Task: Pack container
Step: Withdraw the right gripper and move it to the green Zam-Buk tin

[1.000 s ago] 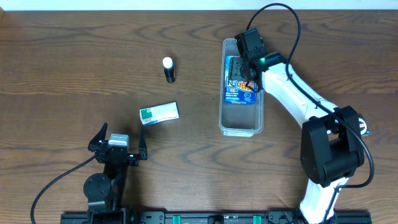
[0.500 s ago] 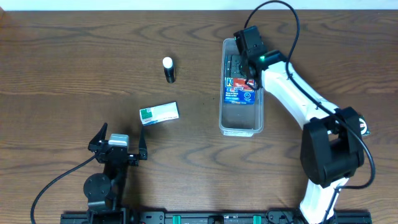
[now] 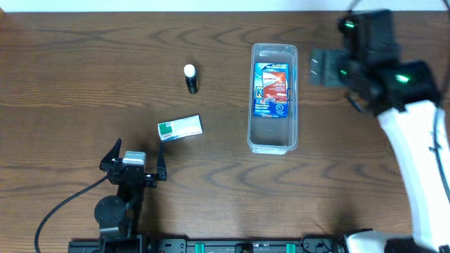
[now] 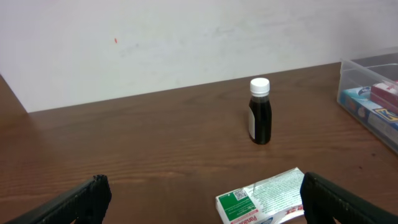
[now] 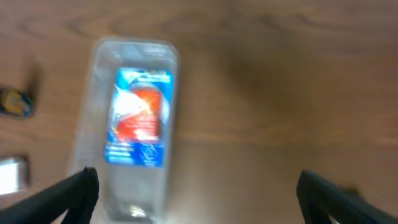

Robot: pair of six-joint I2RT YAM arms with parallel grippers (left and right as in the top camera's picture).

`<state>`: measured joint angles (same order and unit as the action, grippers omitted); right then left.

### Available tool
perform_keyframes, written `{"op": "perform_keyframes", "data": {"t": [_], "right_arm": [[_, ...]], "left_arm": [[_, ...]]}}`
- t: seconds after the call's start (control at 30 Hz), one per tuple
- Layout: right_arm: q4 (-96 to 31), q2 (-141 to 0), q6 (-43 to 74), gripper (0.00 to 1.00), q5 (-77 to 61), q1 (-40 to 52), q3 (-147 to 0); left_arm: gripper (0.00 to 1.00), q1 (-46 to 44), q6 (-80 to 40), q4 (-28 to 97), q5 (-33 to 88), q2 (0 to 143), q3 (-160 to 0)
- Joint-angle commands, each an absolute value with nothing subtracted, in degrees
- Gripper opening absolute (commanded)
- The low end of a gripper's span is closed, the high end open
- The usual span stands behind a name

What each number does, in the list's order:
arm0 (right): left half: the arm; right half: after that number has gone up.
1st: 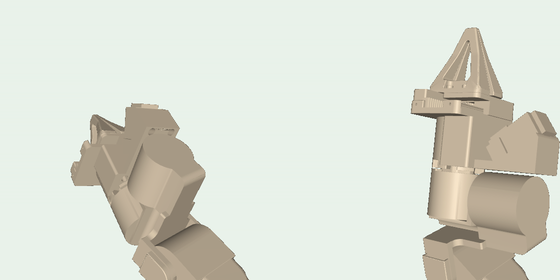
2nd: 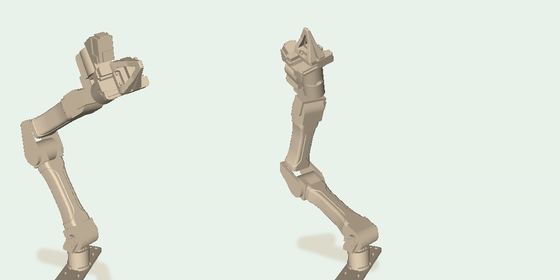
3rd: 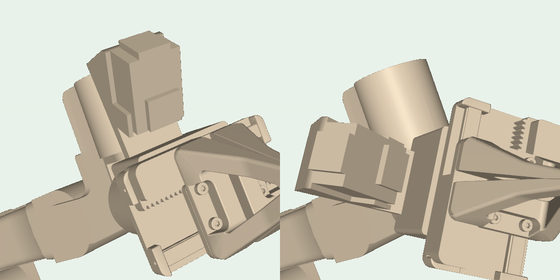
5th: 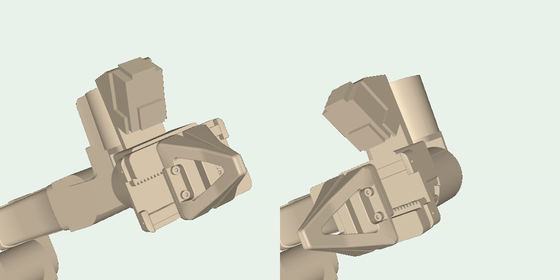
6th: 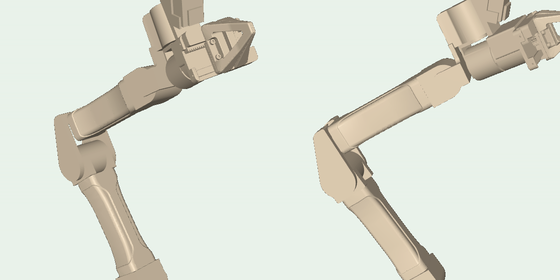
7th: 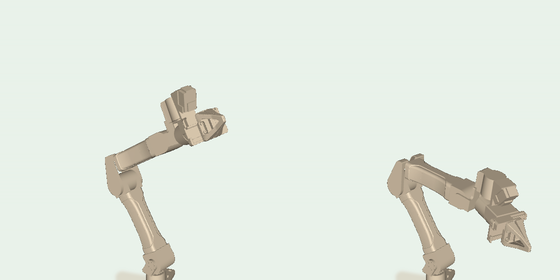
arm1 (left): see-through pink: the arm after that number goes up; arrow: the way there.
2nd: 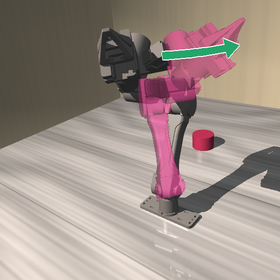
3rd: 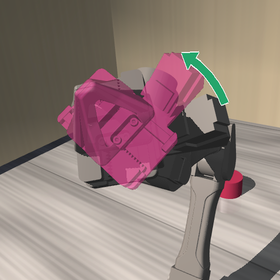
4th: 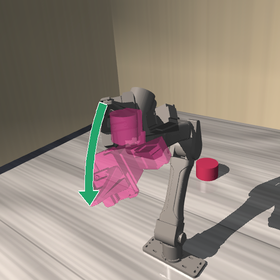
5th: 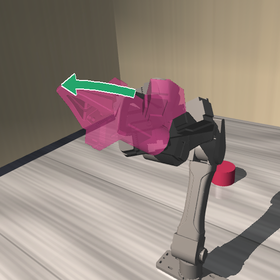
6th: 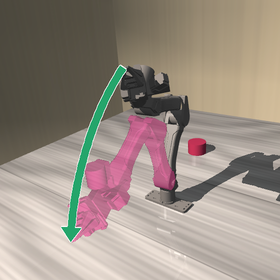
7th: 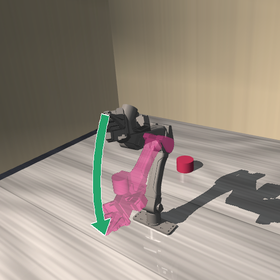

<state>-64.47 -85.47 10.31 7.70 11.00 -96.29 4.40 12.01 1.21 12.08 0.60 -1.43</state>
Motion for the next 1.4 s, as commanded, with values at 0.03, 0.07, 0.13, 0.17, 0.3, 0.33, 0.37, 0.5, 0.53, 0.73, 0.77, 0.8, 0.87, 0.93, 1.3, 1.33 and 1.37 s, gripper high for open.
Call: {"op": "perform_keyframes", "data": {"t": [0.03,0.07,0.13,0.17,0.3,0.33,0.37,0.5,0.53,0.73,0.77,0.8,0.87,0.93,1.3,1.33,1.37], "right_arm": [[-71.4,-85.0,0.1,0.99,6.4,5.6,-96.0],[-74.0,-85.0,-2.1,0.99,5.7,4.4,-95.9],[-79.2,-85.2,-6.1,0.99,5.3,2.4,-95.4],[-81.3,-85.2,-7.9,0.99,5.3,1.6,-95.0],[-85.1,-85.0,-8.0,0.99,5.4,-1.0,-92.8],[-85.1,-85.0,-8.1,0.99,6.5,-1.4,-92.2],[-84.9,-85.0,-8.0,0.99,7.2,-1.8,-91.9],[-81.3,-85.0,-15.9,0.99,5.7,-3.7,-88.8],[-79.7,-85.1,-18.4,0.99,5.8,-4.1,-87.3],[-69.3,-85.3,-21.3,0.99,10.3,-8.0,-76.1],[-68.2,-85.3,-21.3,0.99,10.0,-8.8,-74.6],[-67.0,-85.4,-21.3,0.99,10.0,-9.8,-72.7],[-65.4,-85.5,-22.4,0.99,9.8,-11.6,-70.3],[-63.8,-85.5,-23.9,0.99,7.8,-13.8,-68.7],[-58.2,-88.6,-30.9,0.99,1.5,-26.3,-68.0],[-58.0,-89.6,-30.9,0.99,1.4,-27.0,-68.0],[-58.0,-90.8,-30.9,0.99,1.4,-27.5,-68.0]], "left_arm": [[0.98,4.6,11.7,2.7,13.1,0.3,-0.2],[0.98,4.6,11.7,2.7,13.1,0.3,-0.2],[0.98,4.6,11.7,2.7,13.1,0.3,-0.2],[0.98,4.6,11.7,2.7,13.1,0.3,-0.2],[0.98,4.6,11.7,2.7,13.1,0.3,-0.2],[0.98,4.6,11.7,2.7,13.1,0.3,-0.2],[0.98,4.6,11.7,2.7,13.1,0.3,-0.2],[0.98,4.6,11.7,2.7,13.1,0.3,-0.2],[0.98,4.6,11.7,2.7,13.1,0.3,-0.2],[0.98,4.6,11.7,2.7,13.1,0.3,-0.2],[0.98,4.6,11.7,2.7,13.1,0.3,-0.2],[0.98,4.6,11.7,2.7,13.1,0.3,-0.2],[0.98,4.6,11.7,2.7,13.1,0.3,-0.2],[0.98,4.6,11.7,2.7,13.1,0.3,-0.2],[0.98,4.6,11.7,2.7,13.1,0.3,-0.2],[0.98,4.6,11.7,2.7,13.1,0.3,-0.2],[0.98,4.6,11.7,2.7,13.1,0.3,-0.2]]}}
